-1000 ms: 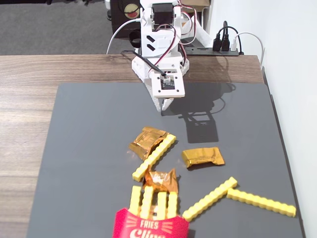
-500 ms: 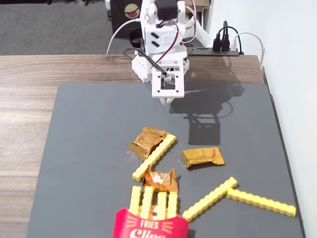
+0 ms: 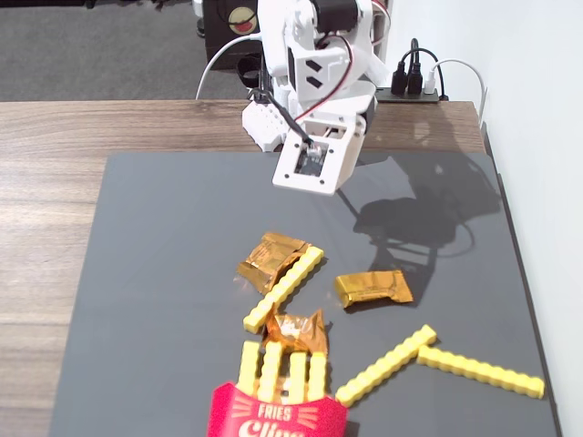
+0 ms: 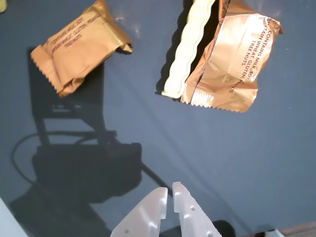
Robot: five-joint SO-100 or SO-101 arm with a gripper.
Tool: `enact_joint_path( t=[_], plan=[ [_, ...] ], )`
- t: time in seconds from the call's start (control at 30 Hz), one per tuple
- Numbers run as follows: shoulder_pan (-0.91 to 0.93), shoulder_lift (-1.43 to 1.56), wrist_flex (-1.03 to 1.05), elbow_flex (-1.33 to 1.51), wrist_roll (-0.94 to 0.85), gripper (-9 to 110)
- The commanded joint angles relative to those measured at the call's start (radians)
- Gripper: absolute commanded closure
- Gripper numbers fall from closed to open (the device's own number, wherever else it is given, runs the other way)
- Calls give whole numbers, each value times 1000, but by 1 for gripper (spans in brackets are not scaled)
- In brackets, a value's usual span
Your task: Grab a fry
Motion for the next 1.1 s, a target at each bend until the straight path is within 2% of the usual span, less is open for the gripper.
enact_joint_path(
  t=[0.0,0.43,0.77,0.93,1.07],
  plan=[
    [-2,-71,-25,-109,29,101],
    [-40,-480,-17,-557,193,101],
    [-81,-831,64,-985,285,100],
    [-84,-980,98,-1155,304,92],
    [-86,-1097,103,-1243,307,81]
  ],
)
